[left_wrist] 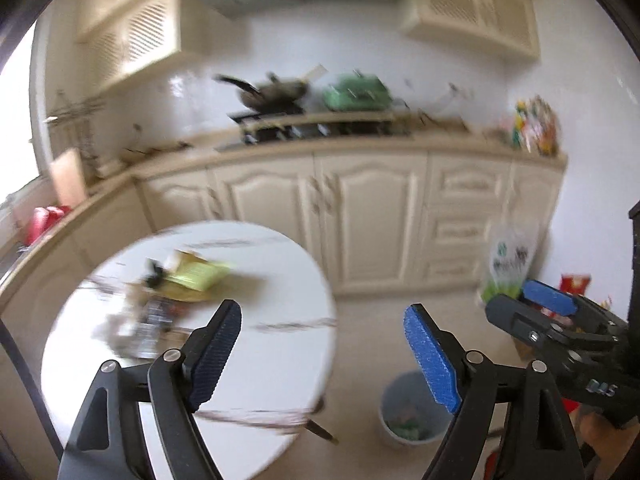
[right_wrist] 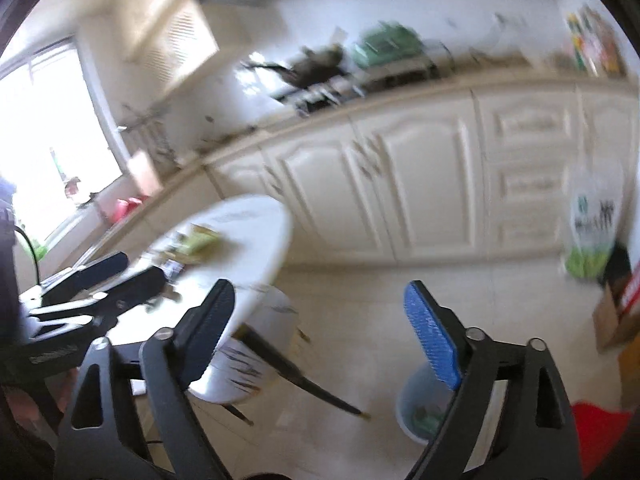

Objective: Collect trash
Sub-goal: 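Return both tools to the table above the remaining trash, then grasp the crumpled clear plastic with the left tool while the right tool grasps the brown nut, then carry both items to the blue bin and open both tools, then return both tools toward the table above the remaining trash, then grasp the strawberry snack wrapper with the left tool while the right tool grasps the silver packet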

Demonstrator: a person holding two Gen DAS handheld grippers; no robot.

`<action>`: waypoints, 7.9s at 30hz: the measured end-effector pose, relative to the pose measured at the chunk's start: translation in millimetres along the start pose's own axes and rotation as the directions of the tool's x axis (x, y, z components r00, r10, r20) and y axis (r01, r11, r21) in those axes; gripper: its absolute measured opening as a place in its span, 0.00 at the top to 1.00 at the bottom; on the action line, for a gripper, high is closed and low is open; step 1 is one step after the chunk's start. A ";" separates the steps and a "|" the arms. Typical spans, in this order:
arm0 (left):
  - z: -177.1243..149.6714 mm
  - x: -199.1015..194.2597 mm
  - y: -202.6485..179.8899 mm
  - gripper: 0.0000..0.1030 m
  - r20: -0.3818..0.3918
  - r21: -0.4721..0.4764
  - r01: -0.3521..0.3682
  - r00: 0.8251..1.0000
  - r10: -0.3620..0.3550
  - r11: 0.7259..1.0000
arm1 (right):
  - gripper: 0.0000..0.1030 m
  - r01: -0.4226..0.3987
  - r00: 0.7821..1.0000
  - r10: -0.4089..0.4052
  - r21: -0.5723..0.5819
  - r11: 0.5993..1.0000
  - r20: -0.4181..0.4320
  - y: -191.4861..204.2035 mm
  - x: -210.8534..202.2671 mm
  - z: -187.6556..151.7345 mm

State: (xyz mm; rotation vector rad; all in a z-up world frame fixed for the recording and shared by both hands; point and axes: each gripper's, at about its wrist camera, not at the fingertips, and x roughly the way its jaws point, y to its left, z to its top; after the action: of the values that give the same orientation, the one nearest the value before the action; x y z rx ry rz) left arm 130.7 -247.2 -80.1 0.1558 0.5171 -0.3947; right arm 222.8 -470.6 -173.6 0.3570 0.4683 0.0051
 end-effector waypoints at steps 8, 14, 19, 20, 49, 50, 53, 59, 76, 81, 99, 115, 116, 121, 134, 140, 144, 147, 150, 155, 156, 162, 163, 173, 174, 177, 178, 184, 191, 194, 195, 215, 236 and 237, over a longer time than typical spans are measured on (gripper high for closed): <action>-47.7 -155.4 62.8 0.02 0.171 -0.087 -0.172 0.968 0.185 0.981 | 0.00 -0.083 0.989 0.105 -0.202 0.976 0.101 153.0 -27.8 25.8; -97.0 -248.7 93.0 0.01 0.242 -0.166 -0.277 0.919 0.311 0.946 | 0.00 -0.123 0.973 0.178 -0.319 0.940 0.146 238.9 -32.3 16.1; -128.2 -280.8 110.8 0.01 0.241 -0.209 -0.303 0.905 0.349 0.930 | 0.00 -0.129 0.968 0.198 -0.376 0.918 0.151 287.2 -26.9 5.6; -130.8 -280.0 112.4 0.01 0.237 -0.212 -0.303 0.906 0.350 0.929 | 0.00 -0.131 0.968 0.201 -0.380 0.916 0.150 292.9 -25.8 3.3; -46.5 -7.9 260.3 0.01 -0.194 -0.202 -0.298 0.946 0.260 0.933 | 0.06 -0.002 0.926 -0.139 -0.372 0.928 -0.352 227.4 255.4 -50.9; -44.1 3.9 262.8 0.01 -0.203 -0.201 -0.293 0.946 0.252 0.935 | 0.10 -0.002 0.921 -0.143 -0.371 0.928 -0.363 225.2 261.2 -52.3; -37.6 32.2 270.9 0.01 -0.218 -0.203 -0.275 0.949 0.230 0.940 | 0.29 -0.012 0.911 -0.142 -0.371 0.929 -0.386 221.4 272.2 -53.4; -17.3 96.3 289.3 0.01 -0.271 -0.249 -0.187 0.955 0.117 0.950 | 0.63 -0.069 0.903 -0.094 -0.358 0.931 -0.419 214.6 280.3 -54.0; 38.6 243.5 308.6 0.37 -0.346 -0.154 -0.150 0.934 0.089 0.977 | 0.73 -0.160 0.916 0.028 -0.301 0.940 -0.400 202.2 261.7 -43.7; 40.5 259.5 320.8 0.79 -0.358 -0.172 -0.127 0.932 0.058 0.977 | 0.73 -0.174 0.918 0.047 -0.295 0.940 -0.393 203.3 258.8 -42.2; 27.6 111.4 283.4 0.88 -0.129 -0.225 -0.039 0.992 0.010 0.974 | 0.73 -0.241 0.941 0.163 -0.250 0.938 -0.298 200.7 173.8 -29.8; 30.2 64.1 70.1 0.88 -0.152 0.013 0.222 0.964 -0.217 0.975 | 0.73 -0.037 0.988 0.020 -0.110 0.993 -0.155 44.8 47.6 -20.5; 29.7 71.4 54.9 0.88 -0.169 0.025 0.242 0.957 -0.235 0.970 | 0.73 -0.016 0.988 0.002 -0.092 0.996 -0.155 29.5 43.0 -23.1; 22.5 126.6 -14.4 0.88 -0.284 0.069 0.326 0.912 -0.294 0.943 | 0.73 0.082 0.979 -0.077 0.014 0.997 -0.189 -53.4 36.3 -45.2; -13.1 278.2 -112.1 0.88 -0.529 0.104 0.405 0.796 -0.294 0.909 | 0.62 0.199 0.946 -0.132 0.206 0.958 -0.298 -206.8 93.1 -106.9; -19.2 338.4 -155.4 0.87 -0.592 0.118 0.413 0.760 -0.270 0.903 | 0.54 0.268 0.931 -0.188 0.234 0.935 -0.314 -237.9 93.6 -126.2; -16.1 387.3 -185.8 0.83 -0.614 0.143 0.424 0.747 -0.256 0.894 | 0.53 0.298 0.928 -0.217 0.253 0.921 -0.301 -249.0 86.1 -128.0; -17.6 411.1 -197.5 0.69 -0.619 0.146 0.426 0.743 -0.254 0.893 | 0.53 0.311 0.927 -0.230 0.266 0.912 -0.295 -256.1 81.1 -128.0; -17.3 417.2 -202.2 0.35 -0.596 0.172 0.392 0.772 -0.221 0.904 | 0.52 0.317 0.927 -0.236 0.275 0.908 -0.292 -258.7 76.2 -127.7; -11.9 391.3 -190.0 0.33 -0.548 0.168 0.334 0.813 -0.194 0.927 | 0.52 0.319 0.929 -0.245 0.266 0.910 -0.277 -250.0 66.2 -121.8; -10.7 380.7 -185.4 0.33 -0.535 0.165 0.330 0.821 -0.197 0.929 | 0.52 0.316 0.931 -0.244 0.263 0.912 -0.271 -246.1 63.5 -118.8; 11.9 293.1 -145.2 0.29 -0.397 0.146 0.261 0.899 -0.185 0.954 | 0.48 0.273 0.954 -0.234 0.213 0.938 -0.188 -197.8 39.4 -86.7; 16.4 270.7 -136.5 0.28 -0.346 0.144 0.238 0.922 -0.176 0.961 | 0.47 0.259 0.959 -0.228 0.199 0.945 -0.168 -185.5 33.4 -79.2; 23.3 80.3 -14.6 0.11 -0.021 0.055 0.026 0.999 -0.025 0.998 | 0.14 0.128 0.991 -0.128 0.010 0.992 0.035 -29.7 -23.4 -17.8; 20.1 63.3 -0.8 0.10 0.000 0.034 0.014 1.000 -0.014 0.999 | 0.10 0.110 0.993 -0.109 -0.015 0.994 0.048 -10.6 -26.4 -13.5; 8.3 9.0 40.6 0.09 0.065 -0.005 -0.058 0.996 0.058 0.998 | 0.04 0.048 0.995 -0.040 -0.086 0.995 0.088 45.6 -33.7 -3.1; 3.3 -8.4 54.2 0.08 0.089 -0.014 -0.087 0.992 0.088 0.996 | 0.00 0.027 0.995 -0.016 -0.112 0.993 0.094 66.0 -34.4 0.7; -37.8 -92.4 102.6 0.01 0.184 -0.087 -0.186 0.963 0.199 0.979 | 0.00 -0.049 0.987 0.081 -0.226 0.973 0.136 161.8 -35.7 10.2; -87.3 -141.0 145.9 0.01 0.207 -0.165 -0.238 0.940 0.269 0.957 | 0.00 -0.080 0.984 0.127 -0.334 0.939 0.122 242.9 -18.6 -0.2; -89.2 -139.4 170.2 0.01 0.196 -0.178 -0.252 0.938 0.285 0.951 | 0.00 -0.090 0.984 0.138 -0.361 0.928 0.110 266.0 -9.1 -4.8; -91.0 -139.6 176.6 0.01 0.187 -0.182 -0.258 0.938 0.291 0.949 | 0.00 -0.091 0.985 0.138 -0.365 0.927 0.107 271.5 -4.6 -5.6; -49.9 61.3 271.9 0.01 -0.161 -0.217 -0.240 0.965 0.207 0.946 | 0.00 -0.080 0.984 0.019 -0.345 0.935 -0.175 264.3 171.5 -32.8; -30.0 202.7 322.9 0.75 -0.324 -0.215 -0.130 0.944 0.055 0.968 | 0.00 -0.052 0.947 -0.042 -0.281 0.958 -0.320 232.7 250.0 -46.9; -30.8 200.1 328.1 0.75 -0.319 -0.227 -0.127 0.946 0.049 0.966 | 0.00 -0.056 0.944 -0.042 -0.283 0.957 -0.327 234.6 252.5 -47.8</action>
State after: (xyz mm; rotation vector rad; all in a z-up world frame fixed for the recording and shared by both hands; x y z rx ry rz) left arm 409.0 -5.6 -193.2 0.0005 0.8632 -0.2149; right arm 445.1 -212.7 -245.4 0.0664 0.7888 0.1420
